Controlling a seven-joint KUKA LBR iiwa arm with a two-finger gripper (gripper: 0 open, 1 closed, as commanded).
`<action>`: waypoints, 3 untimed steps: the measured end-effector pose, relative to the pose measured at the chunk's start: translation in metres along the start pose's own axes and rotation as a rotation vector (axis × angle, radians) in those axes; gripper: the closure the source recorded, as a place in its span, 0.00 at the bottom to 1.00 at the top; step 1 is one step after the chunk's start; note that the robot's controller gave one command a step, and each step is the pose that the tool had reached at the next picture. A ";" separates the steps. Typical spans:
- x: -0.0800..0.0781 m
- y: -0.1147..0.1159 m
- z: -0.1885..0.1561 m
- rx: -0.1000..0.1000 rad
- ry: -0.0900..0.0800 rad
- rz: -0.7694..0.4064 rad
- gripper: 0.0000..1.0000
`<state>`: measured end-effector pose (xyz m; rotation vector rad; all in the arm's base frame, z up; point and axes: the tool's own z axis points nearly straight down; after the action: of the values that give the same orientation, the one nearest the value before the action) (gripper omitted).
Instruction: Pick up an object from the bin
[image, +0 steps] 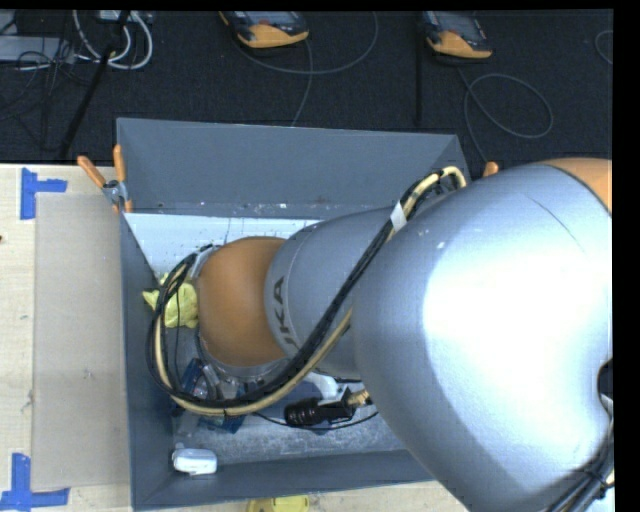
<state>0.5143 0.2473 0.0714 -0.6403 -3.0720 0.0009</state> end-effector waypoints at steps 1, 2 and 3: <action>0.001 -0.002 -0.007 0.004 0.002 0.000 1.00; 0.001 -0.002 -0.028 0.006 0.004 0.001 1.00; 0.000 -0.001 -0.042 -0.001 -0.002 0.001 1.00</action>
Offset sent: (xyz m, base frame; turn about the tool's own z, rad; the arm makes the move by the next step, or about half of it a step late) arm 0.0000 0.0001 0.0420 0.0000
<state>0.5146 0.2467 0.1138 -0.6420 -3.0742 0.0001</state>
